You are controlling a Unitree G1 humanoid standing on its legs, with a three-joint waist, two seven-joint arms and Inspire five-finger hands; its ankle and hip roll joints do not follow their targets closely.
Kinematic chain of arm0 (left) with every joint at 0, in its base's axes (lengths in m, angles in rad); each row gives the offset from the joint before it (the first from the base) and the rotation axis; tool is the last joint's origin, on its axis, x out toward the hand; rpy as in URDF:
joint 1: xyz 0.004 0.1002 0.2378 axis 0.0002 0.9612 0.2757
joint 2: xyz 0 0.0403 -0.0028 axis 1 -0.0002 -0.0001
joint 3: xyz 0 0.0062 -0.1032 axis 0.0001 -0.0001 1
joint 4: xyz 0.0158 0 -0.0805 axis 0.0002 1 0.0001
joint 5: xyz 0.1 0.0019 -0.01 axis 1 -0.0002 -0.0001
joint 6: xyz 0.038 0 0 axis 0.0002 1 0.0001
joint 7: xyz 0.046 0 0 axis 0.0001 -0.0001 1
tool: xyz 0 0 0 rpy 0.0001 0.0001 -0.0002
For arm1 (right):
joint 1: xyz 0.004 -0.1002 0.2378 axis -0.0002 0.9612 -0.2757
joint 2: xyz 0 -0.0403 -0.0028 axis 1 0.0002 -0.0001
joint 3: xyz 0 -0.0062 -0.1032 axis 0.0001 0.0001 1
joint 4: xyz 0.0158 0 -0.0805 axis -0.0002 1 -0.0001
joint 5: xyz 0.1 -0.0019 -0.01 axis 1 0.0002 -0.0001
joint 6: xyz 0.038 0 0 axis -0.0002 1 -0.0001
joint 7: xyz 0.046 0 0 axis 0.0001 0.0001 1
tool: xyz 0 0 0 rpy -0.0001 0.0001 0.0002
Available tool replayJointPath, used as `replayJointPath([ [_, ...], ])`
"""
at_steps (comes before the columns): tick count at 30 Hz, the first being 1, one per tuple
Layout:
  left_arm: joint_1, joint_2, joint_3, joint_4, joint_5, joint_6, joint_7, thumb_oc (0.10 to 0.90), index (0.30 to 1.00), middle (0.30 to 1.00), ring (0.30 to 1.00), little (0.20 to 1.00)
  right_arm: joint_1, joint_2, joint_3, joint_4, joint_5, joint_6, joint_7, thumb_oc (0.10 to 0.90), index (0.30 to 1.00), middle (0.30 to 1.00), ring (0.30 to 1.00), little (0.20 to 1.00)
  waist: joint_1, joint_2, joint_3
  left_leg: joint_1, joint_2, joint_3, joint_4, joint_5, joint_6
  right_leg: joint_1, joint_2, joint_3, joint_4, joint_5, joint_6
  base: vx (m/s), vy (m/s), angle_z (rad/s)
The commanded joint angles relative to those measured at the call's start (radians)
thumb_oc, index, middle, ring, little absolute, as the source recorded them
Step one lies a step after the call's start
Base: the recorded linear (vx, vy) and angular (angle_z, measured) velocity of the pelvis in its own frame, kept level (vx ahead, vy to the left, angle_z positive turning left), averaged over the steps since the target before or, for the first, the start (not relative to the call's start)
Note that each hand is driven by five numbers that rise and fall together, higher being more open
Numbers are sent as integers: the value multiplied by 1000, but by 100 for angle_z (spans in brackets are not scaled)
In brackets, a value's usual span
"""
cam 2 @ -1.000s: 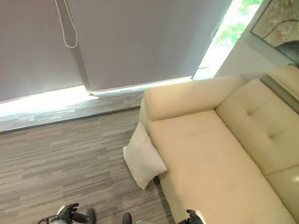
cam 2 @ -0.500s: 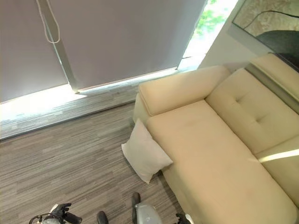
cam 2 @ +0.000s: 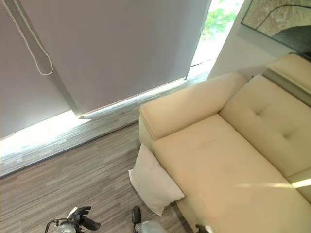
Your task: Pick up all the scattered cushions and arrange them neatly on the sofa.
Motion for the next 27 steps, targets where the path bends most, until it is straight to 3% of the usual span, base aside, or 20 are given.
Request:
replayJointPath([
  [1,-22,57,2,-19,-11,-25,14,800,900,900,900,900,26,-40,8,-4,23,12,-29,800,900,900,900,900,-5,-59,0,0,-46,-17,-191,-19,112,16,-73,99,34,-114,160,304,198,-69],
  [2,-34,48,-4,-22,-25,-33,18,800,900,900,900,900,11,-48,13,-5,28,8,-37,800,900,900,900,900,18,-52,-5,1,-66,-153,-344,-8,115,31,-52,175,39,-129,162,275,171,-95],
  [4,-49,33,-11,-19,-40,-33,22,800,900,900,900,900,-10,-56,16,4,23,8,-39,800,900,900,900,900,34,-44,-11,9,-70,-268,-409,5,107,35,-39,246,59,-145,163,274,200,-149],
  [5,-50,32,-12,-12,-38,-30,17,800,900,900,900,900,-6,-54,18,15,17,14,-29,800,900,900,900,900,29,-37,-24,20,-71,-275,-430,11,107,30,-39,256,60,-146,168,180,211,-176],
  [6,-48,30,-15,-9,-38,-29,17,800,900,900,900,900,-3,-50,20,18,16,15,-27,800,900,900,900,900,22,-34,-27,30,-57,-241,-447,17,103,24,-44,263,69,-151,168,178,265,-143],
  [11,-44,43,-14,-11,-23,-28,18,800,900,900,900,900,-24,-36,42,12,1,23,-14,800,900,900,900,900,29,-28,-34,56,-74,-173,-483,11,132,-18,-66,322,111,-141,196,48,219,-108],
  [12,-49,54,2,-12,-33,-26,25,800,900,900,900,900,-46,-24,53,6,3,25,-15,800,900,900,900,900,40,-27,-28,70,-79,-123,-494,2,151,-49,-69,325,139,-137,211,-9,155,-59],
  [14,-51,67,21,-10,-50,-26,35,800,900,900,900,900,-72,-13,60,-11,7,13,-20,800,900,900,900,900,73,-27,-15,91,-69,-51,-504,-9,159,-90,-91,203,177,-129,220,-10,133,-86],
  [15,-49,72,27,-7,-52,-26,32,800,900,900,900,900,-79,-6,63,-16,9,1,-22,800,900,900,900,900,91,-25,-16,104,-63,-14,-518,-10,158,-103,-121,76,188,-131,216,-5,51,-195],
  [16,-49,73,27,-7,-52,-26,32,800,900,900,900,900,-80,-6,63,-16,9,1,-22,800,900,900,900,900,90,-26,-18,101,-64,-15,-519,-8,158,-106,-121,76,187,-129,216,12,86,-224],
  [17,-39,78,38,3,-46,-22,28,800,900,900,900,900,-81,4,73,-36,4,-10,-18,800,900,900,900,900,104,-18,-21,124,-60,37,-539,-3,159,-111,-154,-103,198,-144,196,-2,78,-122],
  [19,-32,80,51,13,-41,-19,24,800,900,900,900,900,-87,3,81,-47,0,-18,-25,800,900,900,900,900,113,-13,-21,147,-55,88,-555,-3,158,-98,-170,-203,188,-153,190,29,59,-95],
  [21,-22,80,56,22,-31,-18,21,800,900,900,900,900,-80,1,86,-52,-4,-19,-24,800,900,900,900,900,116,-6,-32,177,-55,107,-572,-23,148,-66,-163,-227,162,-170,197,90,-20,-101],
  [22,-23,79,55,23,-27,-21,19,800,900,900,900,900,-75,-3,80,-51,3,-23,-26,800,900,900,900,900,109,-12,-37,164,-66,116,-564,-3,153,-63,-162,-224,141,-150,190,29,-51,-50],
  [26,-25,68,40,25,-7,-23,5,800,900,900,900,900,-68,-10,66,-43,8,-21,-25,800,900,900,900,900,95,-2,-44,170,-71,125,-530,-22,143,-39,-155,-217,107,-138,189,75,-71,7],
  [27,-27,61,23,24,3,-24,-2,800,900,900,900,900,-67,-13,64,-41,10,-20,-23,800,900,900,900,900,83,-1,-42,152,-51,131,-432,-24,121,-5,-143,-198,74,-143,172,69,-168,8],
])
